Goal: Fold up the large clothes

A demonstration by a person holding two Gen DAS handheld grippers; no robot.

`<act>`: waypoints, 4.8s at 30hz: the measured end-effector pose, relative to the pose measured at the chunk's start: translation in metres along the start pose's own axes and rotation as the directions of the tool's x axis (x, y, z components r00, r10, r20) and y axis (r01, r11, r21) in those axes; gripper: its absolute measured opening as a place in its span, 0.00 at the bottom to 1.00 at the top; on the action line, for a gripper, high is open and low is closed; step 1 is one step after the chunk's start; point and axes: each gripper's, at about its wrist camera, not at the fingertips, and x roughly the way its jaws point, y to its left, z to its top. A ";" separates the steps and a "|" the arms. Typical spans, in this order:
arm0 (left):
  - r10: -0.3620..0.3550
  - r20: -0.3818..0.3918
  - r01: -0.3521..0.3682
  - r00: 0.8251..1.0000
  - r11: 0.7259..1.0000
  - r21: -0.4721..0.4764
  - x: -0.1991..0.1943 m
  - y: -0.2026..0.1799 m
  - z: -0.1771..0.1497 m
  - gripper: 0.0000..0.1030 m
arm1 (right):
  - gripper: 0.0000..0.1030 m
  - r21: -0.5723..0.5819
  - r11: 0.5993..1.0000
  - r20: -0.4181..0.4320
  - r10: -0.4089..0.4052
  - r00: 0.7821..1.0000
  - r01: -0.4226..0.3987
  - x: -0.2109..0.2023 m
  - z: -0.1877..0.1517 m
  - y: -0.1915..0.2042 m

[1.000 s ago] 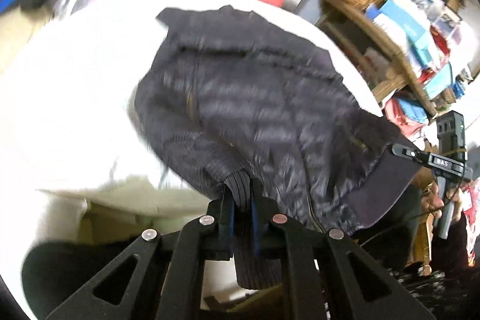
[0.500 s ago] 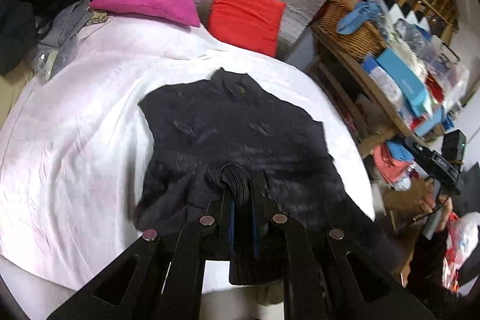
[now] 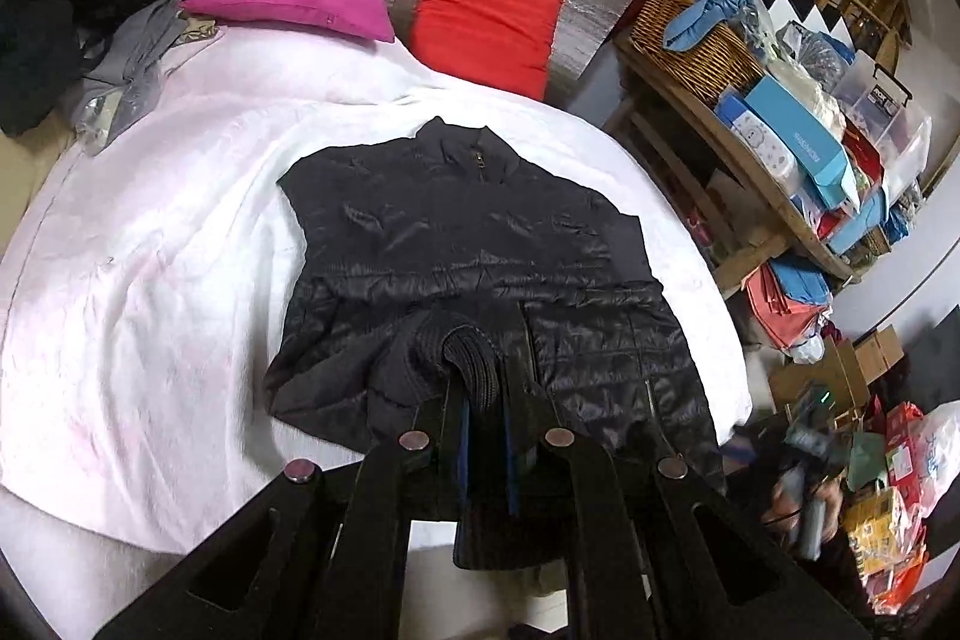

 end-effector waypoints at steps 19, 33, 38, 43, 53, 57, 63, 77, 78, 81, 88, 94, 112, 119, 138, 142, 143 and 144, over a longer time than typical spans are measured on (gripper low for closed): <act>0.017 -0.004 -0.017 1.000 1.000 -0.009 -0.013 0.002 -0.008 0.09 | 0.28 -0.048 0.978 -0.073 0.201 0.977 -0.205 0.056 -0.052 0.039; -0.004 0.176 0.020 0.984 0.995 -0.093 -0.004 0.043 0.155 0.09 | 0.22 -0.360 0.917 0.282 0.282 0.917 -0.171 -0.023 0.148 0.204; 0.066 0.141 -0.045 0.988 0.988 -0.147 0.082 0.076 0.225 0.09 | 0.22 -0.322 0.939 0.320 0.226 0.920 -0.118 0.048 0.263 0.241; 0.156 -0.042 -0.161 0.987 0.960 -0.230 0.225 0.137 0.255 0.09 | 0.22 -0.143 0.988 0.229 0.085 0.970 -0.053 0.169 0.351 0.207; 0.050 -0.064 -0.072 0.997 0.907 -0.414 0.302 0.200 0.235 0.19 | 0.56 0.173 0.931 0.086 0.309 0.947 -0.320 0.243 0.390 0.146; 0.098 0.075 -0.051 0.992 0.881 -0.470 0.256 0.197 0.225 0.83 | 0.88 0.192 0.873 0.179 0.417 0.891 -0.448 0.214 0.378 0.150; 0.166 0.162 -0.091 0.973 0.915 -0.393 0.182 0.143 0.178 0.83 | 0.91 -0.028 0.975 0.269 0.221 0.938 -0.221 0.137 0.329 0.182; 0.393 0.121 -0.358 0.911 0.903 -0.237 0.205 0.061 0.084 0.83 | 0.72 -0.358 0.920 0.322 -0.041 0.946 0.161 0.120 0.200 0.209; 0.430 0.128 -0.397 0.894 0.892 -0.218 0.209 0.060 0.083 0.83 | 0.72 -0.389 0.903 0.329 -0.050 0.943 0.184 0.124 0.195 0.215; 0.473 0.115 -0.451 0.873 0.875 -0.178 0.225 0.063 0.085 0.83 | 0.72 -0.464 0.848 0.359 -0.086 0.930 0.257 0.140 0.187 0.233; 0.546 0.116 -0.536 0.830 0.837 -0.109 0.257 0.067 0.087 0.83 | 0.66 -0.429 0.811 0.331 -0.267 0.905 0.396 0.190 0.204 0.218; 0.565 0.102 -0.563 0.819 0.825 -0.054 0.275 0.071 0.090 0.85 | 0.63 -0.403 0.825 0.273 -0.304 0.913 0.396 0.192 0.210 0.194; 0.383 0.212 -0.390 0.899 0.921 -0.009 0.195 0.058 0.102 0.86 | 0.71 -0.300 0.938 0.312 -0.076 0.947 0.174 0.107 0.223 0.164; 0.333 0.155 -0.296 0.930 0.930 -0.217 0.182 0.116 0.101 0.86 | 0.74 -0.145 0.983 0.326 -0.064 0.943 0.117 0.081 0.249 0.121; 0.041 0.078 0.009 0.996 0.833 -0.553 0.166 0.112 0.007 0.88 | 0.87 0.058 0.963 0.170 0.250 0.953 -0.263 0.089 0.160 0.113; 0.008 0.058 0.028 0.998 0.805 -0.592 0.178 0.112 -0.003 0.88 | 0.87 0.165 0.952 0.166 0.229 0.959 -0.256 0.105 0.154 0.092; 0.005 0.069 0.037 0.998 0.805 -0.593 0.179 0.111 -0.002 0.88 | 0.87 0.184 0.950 0.167 0.223 0.960 -0.253 0.109 0.155 0.089; 0.000 0.081 0.049 0.997 0.803 -0.595 0.180 0.111 0.000 0.89 | 0.87 0.196 0.951 0.168 0.209 0.963 -0.241 0.113 0.157 0.086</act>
